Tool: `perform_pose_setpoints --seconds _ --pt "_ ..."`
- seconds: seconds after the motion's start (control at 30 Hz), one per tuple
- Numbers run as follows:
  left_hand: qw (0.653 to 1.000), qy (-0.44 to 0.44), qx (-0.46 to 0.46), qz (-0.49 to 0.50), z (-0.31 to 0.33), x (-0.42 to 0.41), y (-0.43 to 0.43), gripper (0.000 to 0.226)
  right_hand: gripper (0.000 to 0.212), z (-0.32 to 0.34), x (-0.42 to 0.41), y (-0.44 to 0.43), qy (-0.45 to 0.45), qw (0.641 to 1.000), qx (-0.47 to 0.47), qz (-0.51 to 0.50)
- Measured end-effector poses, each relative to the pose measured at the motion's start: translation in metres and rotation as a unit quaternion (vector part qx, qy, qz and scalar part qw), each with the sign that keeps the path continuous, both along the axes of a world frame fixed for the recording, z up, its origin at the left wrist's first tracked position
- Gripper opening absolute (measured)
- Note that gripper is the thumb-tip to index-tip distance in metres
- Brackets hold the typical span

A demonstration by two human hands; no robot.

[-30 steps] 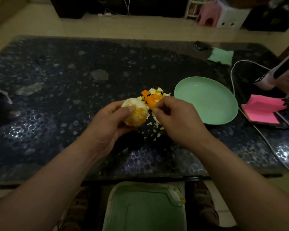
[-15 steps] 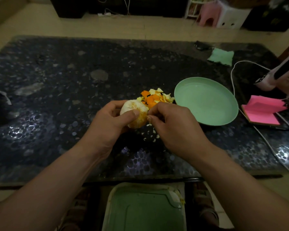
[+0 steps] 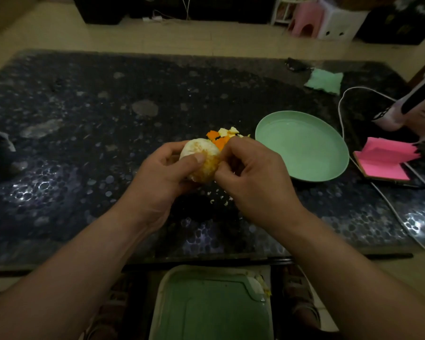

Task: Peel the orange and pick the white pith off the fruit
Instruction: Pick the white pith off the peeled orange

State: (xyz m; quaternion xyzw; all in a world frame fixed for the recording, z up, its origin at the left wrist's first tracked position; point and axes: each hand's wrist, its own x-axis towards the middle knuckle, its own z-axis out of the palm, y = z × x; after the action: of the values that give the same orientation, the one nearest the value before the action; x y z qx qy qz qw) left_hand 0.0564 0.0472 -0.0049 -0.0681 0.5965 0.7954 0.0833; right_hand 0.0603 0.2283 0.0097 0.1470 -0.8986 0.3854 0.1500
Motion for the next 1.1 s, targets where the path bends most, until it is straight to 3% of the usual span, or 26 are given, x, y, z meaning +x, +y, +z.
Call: perform_pose_setpoints --seconds 0.3,0.7,0.93,1.1 --pt "0.998 -0.013 0.058 -0.031 -0.001 -0.003 -0.01 0.048 0.014 0.002 -0.003 0.006 -0.081 0.99 -0.111 0.024" --pt "0.988 -0.052 0.13 -0.063 0.001 -0.004 -0.016 0.053 0.016 0.002 -0.009 0.014 -0.11 0.989 -0.096 -0.013" --pt "0.996 -0.036 0.078 -0.037 0.0 -0.005 -0.012 0.042 0.004 0.006 -0.004 0.011 -0.11 0.99 -0.083 0.005" --pt "0.998 -0.019 0.06 -0.026 0.005 -0.002 -0.008 0.049 0.003 0.004 -0.002 0.009 -0.089 0.995 -0.046 0.003"
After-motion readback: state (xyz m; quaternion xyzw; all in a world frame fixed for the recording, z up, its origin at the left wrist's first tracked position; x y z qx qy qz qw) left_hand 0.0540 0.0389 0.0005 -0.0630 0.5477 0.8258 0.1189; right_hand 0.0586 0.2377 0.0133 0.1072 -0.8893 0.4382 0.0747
